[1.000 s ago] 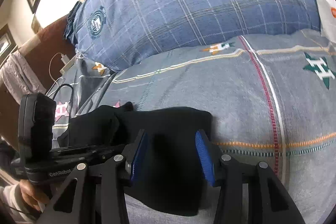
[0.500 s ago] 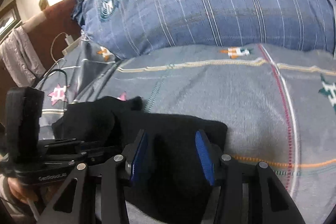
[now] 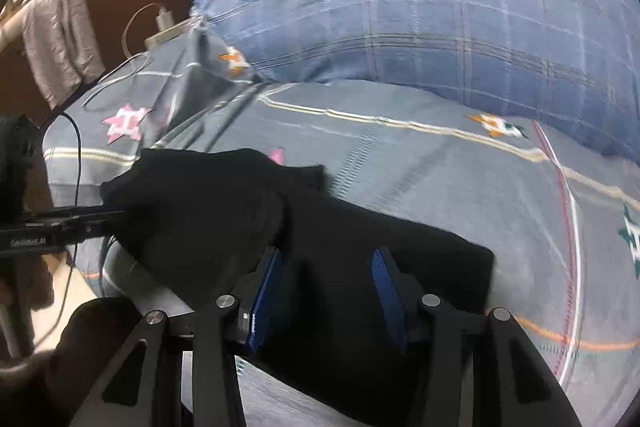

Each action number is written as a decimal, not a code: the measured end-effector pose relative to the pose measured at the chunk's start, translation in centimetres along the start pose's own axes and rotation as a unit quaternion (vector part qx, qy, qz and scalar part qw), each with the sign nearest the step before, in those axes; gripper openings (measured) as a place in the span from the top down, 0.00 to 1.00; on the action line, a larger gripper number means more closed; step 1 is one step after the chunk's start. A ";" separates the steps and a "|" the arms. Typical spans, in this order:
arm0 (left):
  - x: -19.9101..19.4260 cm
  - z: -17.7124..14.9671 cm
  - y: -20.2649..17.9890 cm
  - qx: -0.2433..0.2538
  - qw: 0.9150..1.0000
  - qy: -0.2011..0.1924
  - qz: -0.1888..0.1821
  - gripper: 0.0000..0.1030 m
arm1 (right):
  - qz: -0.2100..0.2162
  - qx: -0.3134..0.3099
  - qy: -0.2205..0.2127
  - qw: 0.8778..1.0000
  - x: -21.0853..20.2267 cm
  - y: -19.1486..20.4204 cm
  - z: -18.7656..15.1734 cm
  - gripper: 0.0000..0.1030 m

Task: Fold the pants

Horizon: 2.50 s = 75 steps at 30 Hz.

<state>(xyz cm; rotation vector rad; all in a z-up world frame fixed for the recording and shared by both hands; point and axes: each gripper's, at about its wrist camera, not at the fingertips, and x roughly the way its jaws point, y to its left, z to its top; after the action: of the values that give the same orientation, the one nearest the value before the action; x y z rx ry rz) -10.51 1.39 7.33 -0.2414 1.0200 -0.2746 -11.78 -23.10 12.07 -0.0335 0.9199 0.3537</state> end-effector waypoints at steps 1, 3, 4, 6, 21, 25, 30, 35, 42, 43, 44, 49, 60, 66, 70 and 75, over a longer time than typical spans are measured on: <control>-0.2 -0.1 0.5 -0.003 1.000 -0.002 0.004 0.49 | -0.004 -0.012 0.004 1.000 0.4 0.6 0.2 0.55; -0.6 -0.1 1.6 -0.009 1.000 -0.006 0.014 0.49 | -0.012 -0.026 0.018 0.999 1.6 1.6 0.5 0.55; -0.7 -0.1 1.9 -0.011 1.000 -0.008 0.018 0.49 | -0.017 -0.031 0.025 0.999 2.4 2.1 0.5 0.55; -1.1 -0.2 2.5 -0.014 0.999 -0.013 0.028 0.49 | -0.027 -0.041 0.034 0.998 3.6 2.7 0.5 0.55; -1.6 -0.2 5.0 -0.035 0.998 -0.023 0.052 0.49 | -0.012 -0.036 0.038 0.999 2.9 4.0 1.9 0.54; -1.9 -0.5 5.9 -0.053 0.997 -0.025 0.050 0.49 | 0.016 -0.041 0.004 0.999 1.6 5.6 3.7 0.54; -2.3 -1.4 8.0 -0.103 0.994 -0.025 0.016 0.41 | 0.076 -0.057 0.012 0.995 3.4 8.5 5.7 0.53; -2.2 -2.2 9.4 -0.143 0.989 -0.037 0.000 0.36 | 0.118 -0.082 0.034 0.989 6.9 11.6 7.5 0.53; -0.3 -2.0 9.5 -0.162 0.986 -0.035 -0.018 0.33 | 0.154 -0.126 0.064 0.978 12.2 15.6 10.3 0.52; -0.2 -2.0 9.5 -0.163 0.986 -0.038 -0.020 0.31 | 0.157 -0.138 0.072 0.975 13.3 16.4 10.7 0.52; 0.1 -1.9 9.6 -0.166 0.985 -0.041 -0.020 0.29 | 0.158 -0.145 0.078 0.974 14.0 16.9 10.9 0.52; 1.3 -1.6 9.4 -0.171 0.984 -0.054 -0.018 0.21 | 0.162 -0.194 0.115 0.961 18.3 19.0 11.6 0.52; -1.0 -0.6 7.6 -0.134 0.986 -0.097 -0.022 0.70 | 0.198 -0.151 0.045 0.967 14.3 17.5 11.1 0.88; -5.8 0.1 2.7 -0.051 0.986 -0.156 -0.041 0.72 | 0.209 -0.086 -0.054 0.973 4.2 12.2 11.3 0.97; -5.2 0.7 -2.2 0.045 0.986 -0.147 -0.058 0.72 | 0.197 -0.015 -0.090 0.976 -0.2 7.3 10.6 0.97; -2.2 1.0 -2.8 0.018 0.991 -0.096 -0.088 0.72 | 0.167 0.034 -0.062 0.983 -0.9 4.6 7.8 0.96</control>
<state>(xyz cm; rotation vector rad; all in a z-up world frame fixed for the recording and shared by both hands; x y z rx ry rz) -11.04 -0.42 10.56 -0.3202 0.8040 -0.4211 -7.68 -17.67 18.06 0.2072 0.8119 0.6290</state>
